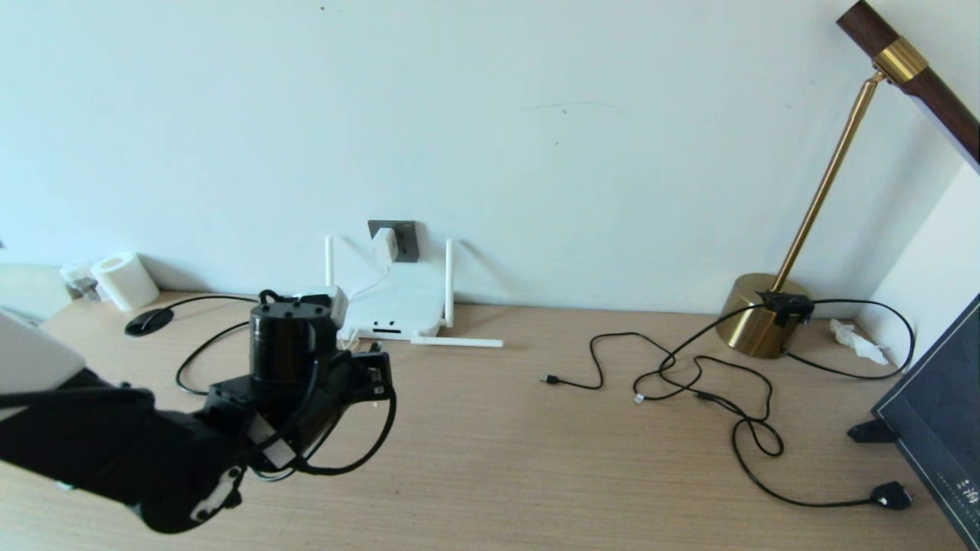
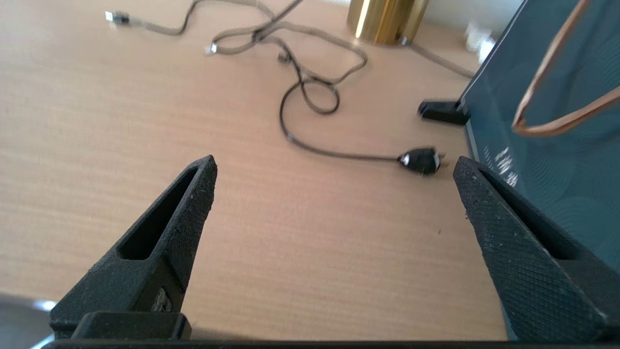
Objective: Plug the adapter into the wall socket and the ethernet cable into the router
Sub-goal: Align cable and router interface
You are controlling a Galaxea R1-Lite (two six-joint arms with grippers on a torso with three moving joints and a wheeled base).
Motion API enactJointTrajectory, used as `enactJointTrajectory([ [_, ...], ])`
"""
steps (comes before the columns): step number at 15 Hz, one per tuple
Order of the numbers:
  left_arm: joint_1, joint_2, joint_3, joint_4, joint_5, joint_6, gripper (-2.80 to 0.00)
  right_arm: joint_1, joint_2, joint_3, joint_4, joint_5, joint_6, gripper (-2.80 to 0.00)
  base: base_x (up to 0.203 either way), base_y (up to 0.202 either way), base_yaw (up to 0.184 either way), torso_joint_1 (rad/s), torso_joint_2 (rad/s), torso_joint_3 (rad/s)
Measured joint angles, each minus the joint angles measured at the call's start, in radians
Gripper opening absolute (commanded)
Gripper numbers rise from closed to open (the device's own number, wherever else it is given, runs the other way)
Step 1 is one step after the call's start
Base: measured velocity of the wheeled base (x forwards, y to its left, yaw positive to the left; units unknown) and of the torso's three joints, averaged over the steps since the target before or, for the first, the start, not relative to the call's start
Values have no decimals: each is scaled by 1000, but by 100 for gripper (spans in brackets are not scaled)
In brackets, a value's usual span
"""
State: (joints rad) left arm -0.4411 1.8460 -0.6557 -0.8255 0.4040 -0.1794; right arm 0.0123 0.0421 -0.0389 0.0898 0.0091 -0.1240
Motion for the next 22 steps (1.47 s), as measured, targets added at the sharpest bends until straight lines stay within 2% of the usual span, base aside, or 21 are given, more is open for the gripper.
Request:
enactJointTrajectory([
  [2,3,31,0,-23,20,-3,-280,-1,-25,0,2,2,10,0,0,0,0,0,0,0],
  [6,14,129,-9,-135,27,-1,-280,-2,-41,0,-1,-6,126,0,0,0,0,0,0,0],
  [13,50,343,-24,-400,22,6,-280,-2,-42,1,-1,-8,128,0,0,0,0,0,0,0],
  [17,74,447,-40,-531,17,53,-280,-2,-43,1,-1,-8,128,0,0,0,0,0,0,0],
  [22,97,528,-103,-561,9,65,-280,-2,-42,1,-1,-8,128,0,0,0,0,0,0,0],
])
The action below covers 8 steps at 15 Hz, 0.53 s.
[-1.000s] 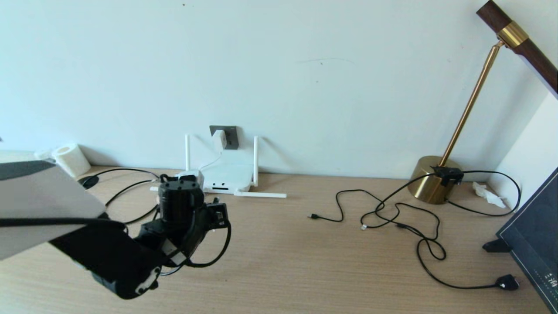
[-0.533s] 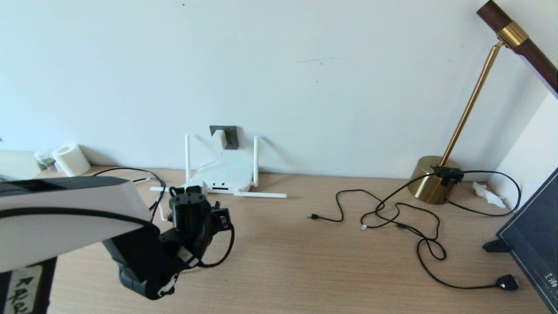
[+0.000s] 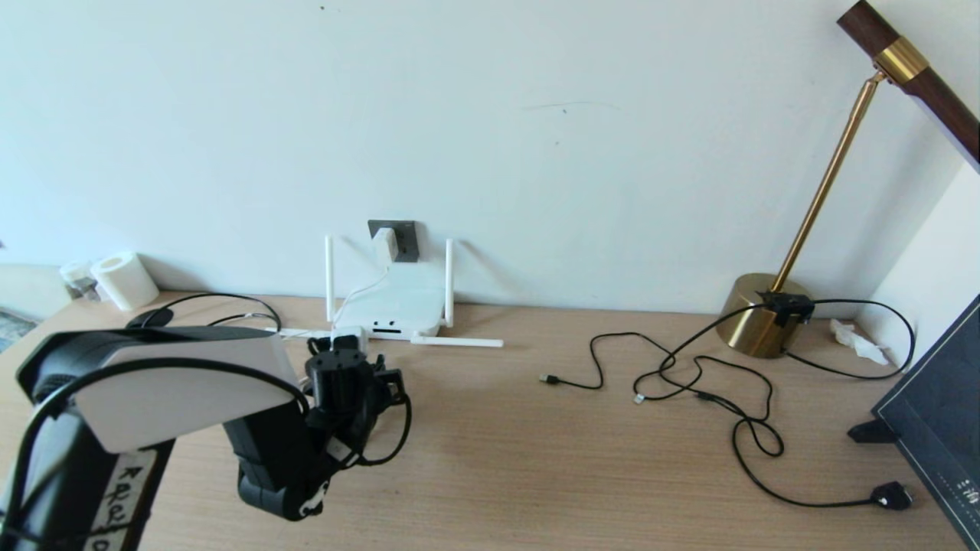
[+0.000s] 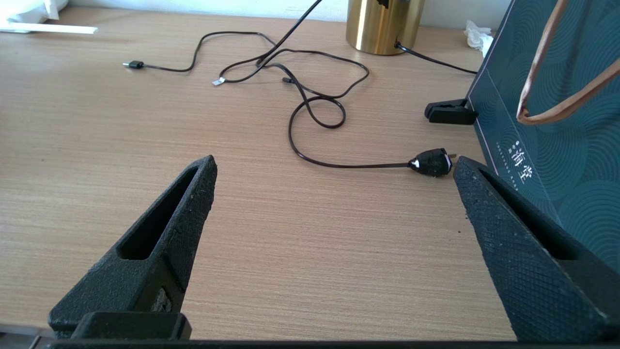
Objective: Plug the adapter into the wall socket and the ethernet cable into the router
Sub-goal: Align cable and router interface
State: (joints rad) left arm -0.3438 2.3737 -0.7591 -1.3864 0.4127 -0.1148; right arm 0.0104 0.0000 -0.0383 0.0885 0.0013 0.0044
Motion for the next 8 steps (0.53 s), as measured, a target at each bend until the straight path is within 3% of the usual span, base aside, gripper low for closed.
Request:
enactJointTrajectory([
  [5,7,12,-14,-1,-7,23,-280,0,0,0,0,0,0,0,0,0,0,0,0,0],
  [8,13,8,-12,-6,-46,77,-280,0,0,0,0,0,0,0,0,0,0,0,0,0],
])
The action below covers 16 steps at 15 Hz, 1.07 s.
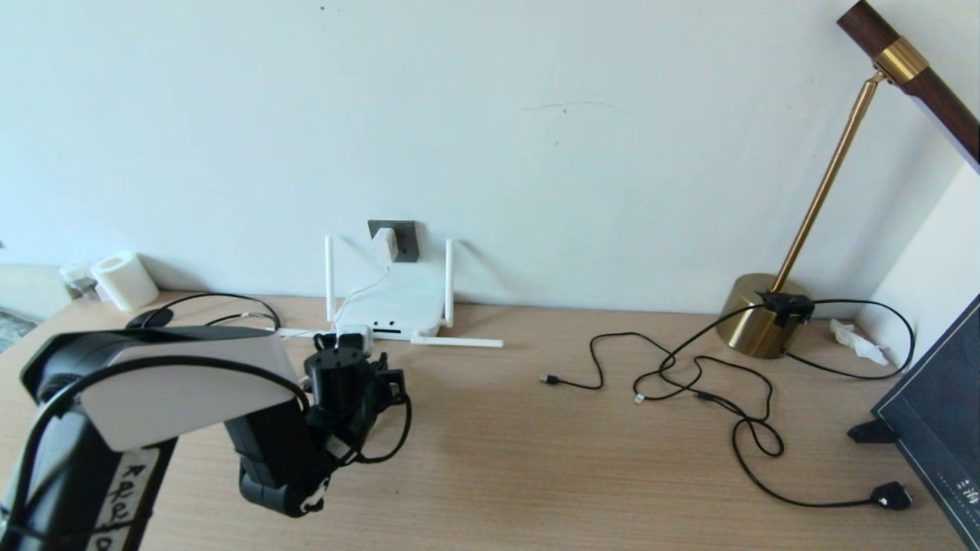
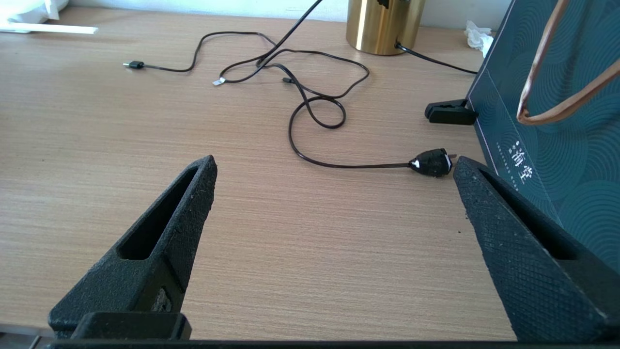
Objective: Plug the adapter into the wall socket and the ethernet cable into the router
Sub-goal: Align cable and router interface
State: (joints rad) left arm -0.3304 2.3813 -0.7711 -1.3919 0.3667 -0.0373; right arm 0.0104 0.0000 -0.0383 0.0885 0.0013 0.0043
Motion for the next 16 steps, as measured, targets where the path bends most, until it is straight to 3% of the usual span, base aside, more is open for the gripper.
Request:
enactJointTrajectory([
  [4,5,-5,-3,-24,-42,20,-280,0,0,0,0,0,0,0,0,0,0,0,0,0],
  [16,4,-6,-26,-24,-58,43,-280,0,0,0,0,0,0,0,0,0,0,0,0,0],
])
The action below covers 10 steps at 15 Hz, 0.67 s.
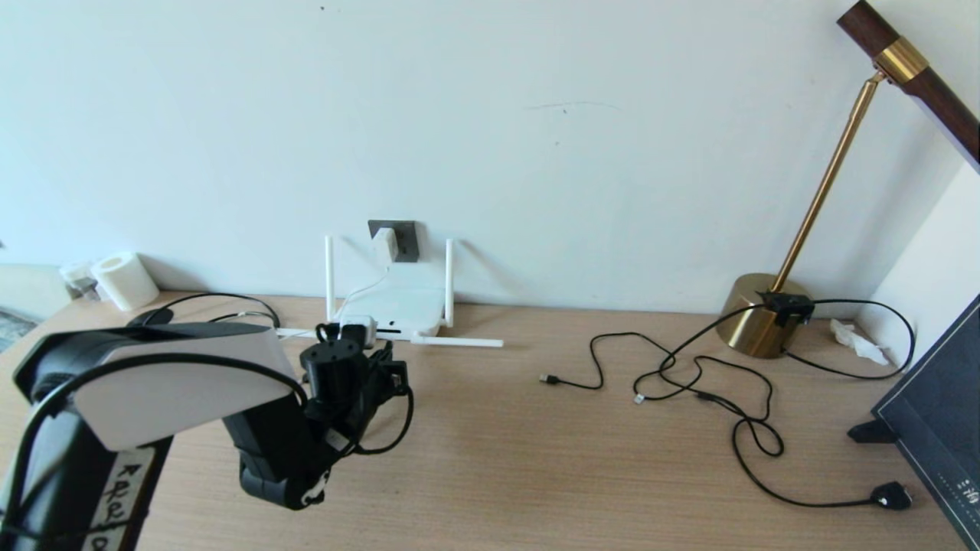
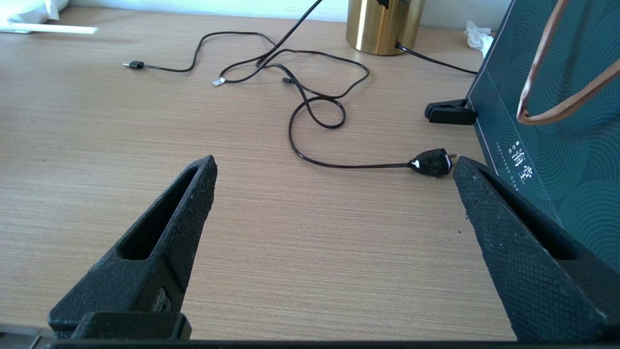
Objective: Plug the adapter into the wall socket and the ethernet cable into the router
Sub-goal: Align cable and router interface
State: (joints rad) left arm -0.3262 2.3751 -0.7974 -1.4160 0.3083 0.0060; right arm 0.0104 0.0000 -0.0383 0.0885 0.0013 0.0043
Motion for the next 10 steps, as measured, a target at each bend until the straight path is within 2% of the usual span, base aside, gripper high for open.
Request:
enactJointTrajectory([
  [10,1,10,-35,-1,-66,-86,-280,0,0,0,0,0,0,0,0,0,0,0,0,0],
])
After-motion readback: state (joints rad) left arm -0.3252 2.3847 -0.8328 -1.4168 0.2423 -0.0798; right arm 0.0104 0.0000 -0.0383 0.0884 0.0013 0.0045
